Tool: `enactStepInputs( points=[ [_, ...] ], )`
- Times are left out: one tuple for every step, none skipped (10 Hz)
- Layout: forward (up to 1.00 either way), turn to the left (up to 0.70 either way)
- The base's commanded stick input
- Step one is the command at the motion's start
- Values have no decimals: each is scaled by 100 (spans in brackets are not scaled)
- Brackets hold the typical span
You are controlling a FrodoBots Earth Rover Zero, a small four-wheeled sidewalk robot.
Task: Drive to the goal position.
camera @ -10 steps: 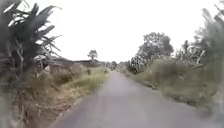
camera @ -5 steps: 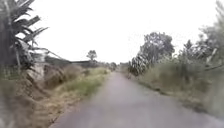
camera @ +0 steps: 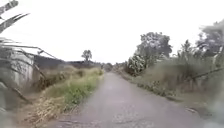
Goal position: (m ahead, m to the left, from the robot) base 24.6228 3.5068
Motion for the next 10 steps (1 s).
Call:
enactStepInputs(
  points=[
    [100, 0],
    [100, 0],
    [100, 0],
    [100, 0],
    [100, 0],
    [100, 0],
    [100, 0],
    [100, 0],
    [100, 0],
    [100, 0]
  ],
)
